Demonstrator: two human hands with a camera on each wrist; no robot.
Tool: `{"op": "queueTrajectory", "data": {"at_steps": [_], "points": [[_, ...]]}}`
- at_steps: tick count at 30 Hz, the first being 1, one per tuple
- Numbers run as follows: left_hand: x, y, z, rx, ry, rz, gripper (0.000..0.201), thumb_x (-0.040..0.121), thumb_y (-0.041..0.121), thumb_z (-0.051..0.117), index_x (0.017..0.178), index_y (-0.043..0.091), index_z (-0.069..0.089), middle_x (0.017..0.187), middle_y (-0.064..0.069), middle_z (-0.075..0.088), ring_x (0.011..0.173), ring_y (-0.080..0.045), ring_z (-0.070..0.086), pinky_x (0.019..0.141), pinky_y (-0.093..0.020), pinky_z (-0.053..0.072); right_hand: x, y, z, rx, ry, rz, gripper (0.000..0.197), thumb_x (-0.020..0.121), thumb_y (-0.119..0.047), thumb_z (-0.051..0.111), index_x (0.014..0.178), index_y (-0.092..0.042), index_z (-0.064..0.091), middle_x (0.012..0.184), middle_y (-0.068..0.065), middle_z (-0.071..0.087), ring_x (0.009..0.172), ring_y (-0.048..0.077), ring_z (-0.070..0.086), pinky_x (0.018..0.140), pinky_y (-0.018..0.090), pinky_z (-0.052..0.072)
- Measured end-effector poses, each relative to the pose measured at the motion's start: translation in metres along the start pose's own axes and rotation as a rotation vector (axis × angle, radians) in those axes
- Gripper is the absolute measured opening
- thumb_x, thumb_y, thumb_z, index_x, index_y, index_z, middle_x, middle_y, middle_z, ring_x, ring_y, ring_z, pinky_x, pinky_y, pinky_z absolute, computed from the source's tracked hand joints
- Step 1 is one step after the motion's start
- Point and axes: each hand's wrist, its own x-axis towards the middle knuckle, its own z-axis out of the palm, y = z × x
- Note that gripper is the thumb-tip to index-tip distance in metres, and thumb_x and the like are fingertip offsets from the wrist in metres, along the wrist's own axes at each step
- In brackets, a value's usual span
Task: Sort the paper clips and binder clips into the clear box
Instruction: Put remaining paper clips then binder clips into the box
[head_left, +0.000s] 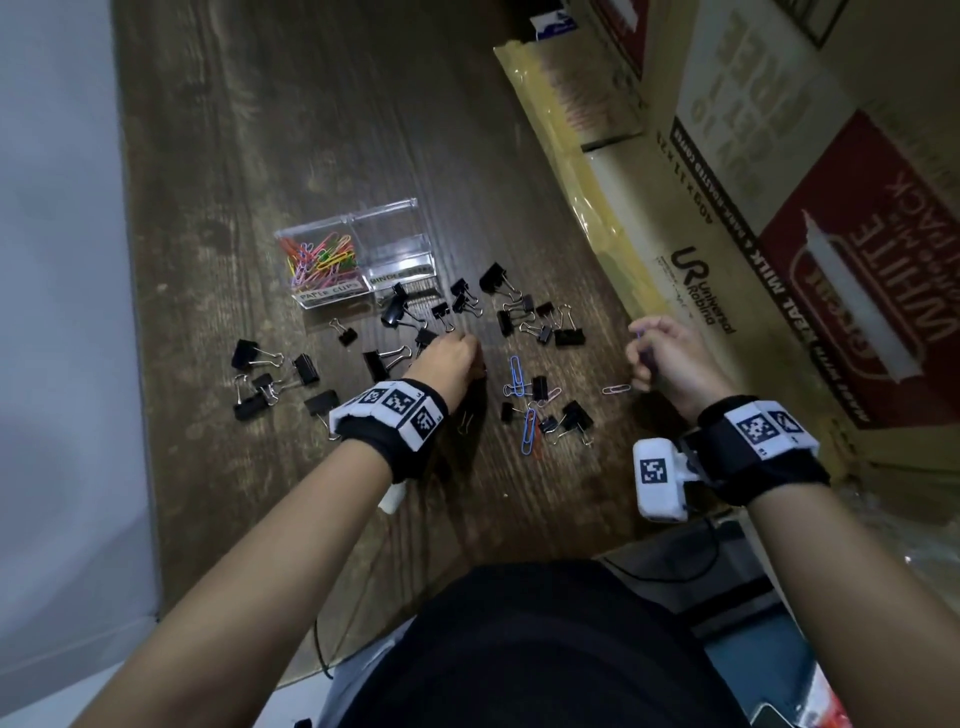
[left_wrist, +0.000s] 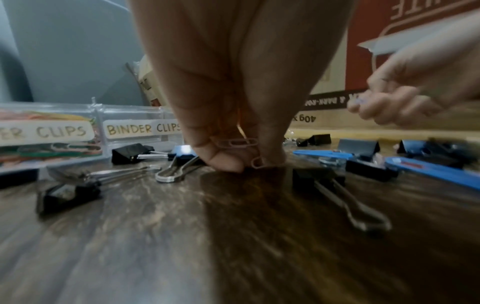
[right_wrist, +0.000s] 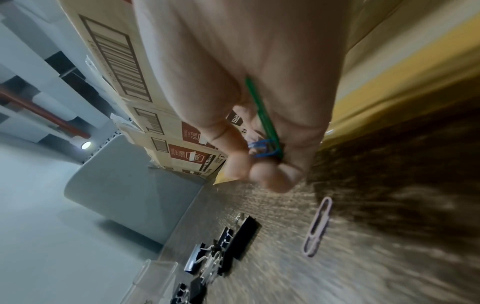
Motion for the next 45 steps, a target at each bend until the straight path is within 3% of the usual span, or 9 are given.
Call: {"op": "queueTrajectory", "data": {"at_steps": [7, 14, 17, 21, 29, 35, 38, 41, 45], "points": [[0.006, 0.005, -0.014, -0.489, -0.033, -0.069, 0.019, 0.088, -0.001, 0.041, 0.105, 0.009, 0.043, 0.088, -0.003, 0.056, 0.08, -0.017, 0.052, 0.08, -0.033, 0.045, -0.004, 0.022, -0.012, -1.093, -0.043, -0.223, 0.022, 0.078, -0.034, 0.072, 0.087, -0.024, 0.055, 0.068, -0.014, 0.043, 0.067, 0.007, 0.044, 0.051, 0.022, 0.025], [0.02, 0.024, -0.019, -0.38, -0.063, 0.03, 0.012, 0.089, 0.02, 0.053, 0.081, 0.024, 0.045, 0.076, 0.005, 0.052, 0.069, -0.012, 0.049, 0.063, -0.027, 0.04, 0.0, 0.024, -0.004, -0.941, -0.106, -0.187, 0.022, 0.085, -0.017, 0.062, 0.067, -0.017, 0.048, 0.062, -0.005, 0.045, 0.059, 0.012, 0.042, 0.054, 0.026, 0.031], [0.019, 0.022, -0.015, -0.083, -0.158, 0.184, 0.026, 0.086, 0.015, 0.058, 0.112, 0.019, 0.052, 0.101, -0.003, 0.063, 0.09, -0.02, 0.059, 0.081, -0.037, 0.051, -0.004, 0.023, 0.005, -0.52, -0.102, -0.128, 0.03, 0.083, -0.002, 0.052, 0.062, -0.019, 0.039, 0.06, 0.001, 0.042, 0.043, 0.005, 0.038, 0.046, 0.022, 0.03], [0.021, 0.019, -0.011, -0.082, -0.251, 0.218, 0.021, 0.081, 0.011, 0.063, 0.101, 0.013, 0.057, 0.097, -0.001, 0.061, 0.089, -0.02, 0.056, 0.085, -0.038, 0.048, -0.008, 0.008, 0.019, -0.13, -0.2, -0.066, 0.032, 0.081, 0.012, 0.042, 0.066, -0.016, 0.042, 0.06, 0.006, 0.041, 0.033, 0.003, 0.034, 0.035, 0.012, 0.019], [0.014, 0.009, -0.015, -0.1, -0.143, 0.087, 0.017, 0.088, 0.018, 0.057, 0.099, 0.006, 0.054, 0.102, -0.012, 0.059, 0.094, -0.025, 0.055, 0.083, -0.033, 0.043, 0.004, 0.007, 0.04, -0.298, -0.307, -0.05, 0.036, 0.087, -0.019, 0.063, 0.055, -0.018, 0.045, 0.045, -0.005, 0.043, 0.036, 0.007, 0.032, 0.036, 0.014, 0.019], [-0.007, -0.004, -0.016, -0.836, -0.235, -0.03, 0.022, 0.087, 0.0, 0.055, 0.089, 0.019, 0.044, 0.072, -0.003, 0.064, 0.063, -0.015, 0.062, 0.062, -0.024, 0.05, 0.007, 0.008, 0.037, -0.326, -0.275, -0.093, 0.029, 0.082, -0.003, 0.067, 0.065, -0.016, 0.047, 0.049, -0.004, 0.057, 0.031, -0.001, 0.042, 0.031, 0.013, 0.026], [-0.011, 0.009, -0.012, -0.873, -0.275, -0.13, 0.022, 0.089, -0.004, 0.044, 0.094, 0.017, 0.047, 0.067, 0.0, 0.056, 0.042, 0.001, 0.055, 0.046, -0.016, 0.041, 0.004, 0.002, 0.039, -0.73, -0.311, -0.248, 0.019, 0.075, -0.008, 0.074, 0.071, -0.014, 0.058, 0.045, -0.011, 0.049, 0.035, -0.003, 0.042, 0.043, 0.011, 0.03], [-0.01, 0.021, -0.009, -0.897, -0.28, -0.21, 0.024, 0.089, 0.003, 0.04, 0.073, 0.018, 0.048, 0.061, 0.001, 0.045, 0.043, -0.006, 0.046, 0.047, -0.023, 0.029, 0.003, 0.002, 0.045, -1.114, -0.276, -0.305, 0.019, 0.07, -0.025, 0.08, 0.08, -0.021, 0.064, 0.057, -0.015, 0.046, 0.055, -0.003, 0.044, 0.055, 0.023, 0.033], [-0.012, 0.034, -0.008, -0.673, -0.398, -0.231, 0.029, 0.09, 0.034, 0.048, 0.092, 0.008, 0.061, 0.062, 0.002, 0.042, 0.055, -0.013, 0.04, 0.051, -0.023, 0.03, 0.003, 0.003, 0.053, -1.209, -0.3, -0.298, 0.011, 0.075, -0.026, 0.075, 0.078, -0.024, 0.065, 0.068, -0.016, 0.054, 0.08, 0.011, 0.055, 0.071, 0.024, 0.036]]}}
